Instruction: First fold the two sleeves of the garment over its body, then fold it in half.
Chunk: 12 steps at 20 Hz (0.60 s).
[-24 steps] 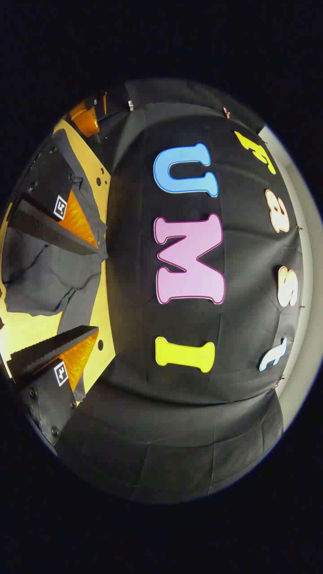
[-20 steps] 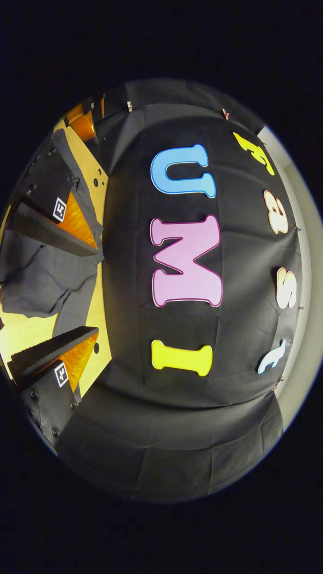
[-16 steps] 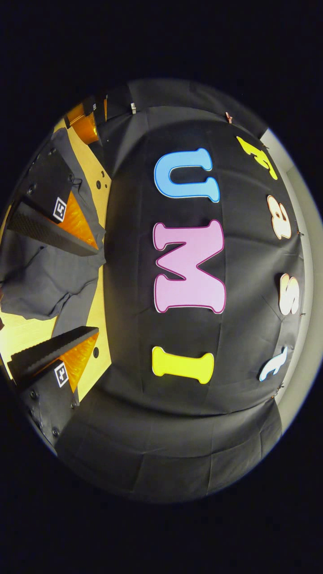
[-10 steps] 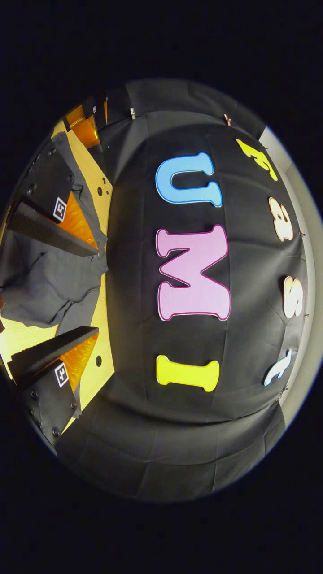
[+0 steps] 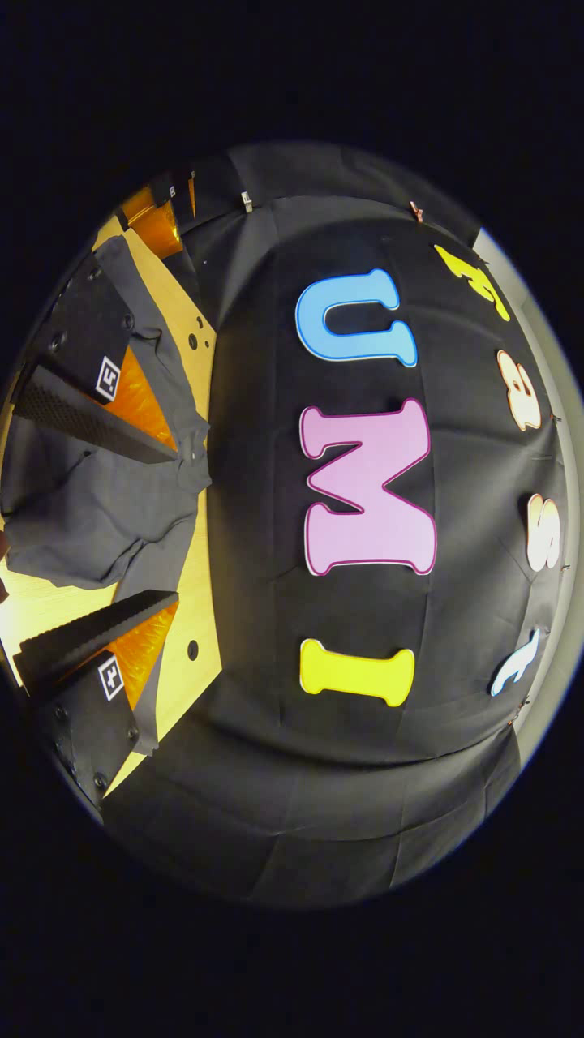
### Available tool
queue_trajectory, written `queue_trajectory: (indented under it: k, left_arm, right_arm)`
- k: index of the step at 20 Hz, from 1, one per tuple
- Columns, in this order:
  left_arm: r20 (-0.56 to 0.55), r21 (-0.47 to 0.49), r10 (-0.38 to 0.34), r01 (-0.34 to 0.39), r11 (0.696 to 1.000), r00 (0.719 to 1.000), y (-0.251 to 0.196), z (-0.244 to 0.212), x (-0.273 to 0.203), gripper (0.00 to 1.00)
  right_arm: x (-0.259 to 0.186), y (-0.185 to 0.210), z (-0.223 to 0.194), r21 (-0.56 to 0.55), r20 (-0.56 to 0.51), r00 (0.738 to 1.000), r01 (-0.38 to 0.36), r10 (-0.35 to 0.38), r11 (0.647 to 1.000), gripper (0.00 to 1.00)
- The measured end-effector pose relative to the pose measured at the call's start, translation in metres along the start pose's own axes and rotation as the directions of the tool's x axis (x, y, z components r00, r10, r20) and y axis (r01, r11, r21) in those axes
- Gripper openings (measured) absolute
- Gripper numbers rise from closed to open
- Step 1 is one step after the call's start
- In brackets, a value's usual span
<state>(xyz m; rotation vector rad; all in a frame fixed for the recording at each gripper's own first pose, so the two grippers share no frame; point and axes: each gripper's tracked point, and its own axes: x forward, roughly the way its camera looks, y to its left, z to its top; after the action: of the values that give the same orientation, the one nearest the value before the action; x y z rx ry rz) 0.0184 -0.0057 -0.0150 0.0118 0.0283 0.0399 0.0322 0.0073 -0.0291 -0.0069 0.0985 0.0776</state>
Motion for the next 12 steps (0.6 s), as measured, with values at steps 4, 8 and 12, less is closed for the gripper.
queue_trajectory:
  k: [4,8,12]
  left_arm:
    - [-0.013,0.016,0.008,-0.008,1.0,1.0,-0.002,-0.004,-0.002,0.96]
    - [-0.036,0.005,0.016,-0.016,1.0,0.999,-0.003,-0.013,-0.002,0.96]
    - [-0.065,0.003,0.025,-0.024,1.0,0.998,-0.007,-0.024,-0.001,0.96]
  right_arm:
    - [0.006,-0.014,-0.009,0.006,-0.035,0.999,0.028,-0.028,1.0,0.96]
    - [0.015,-0.03,-0.023,0.02,-0.08,0.995,0.052,-0.051,0.998,0.97]
    - [0.024,-0.057,-0.034,0.042,-0.111,0.989,0.1,-0.095,0.994,0.97]
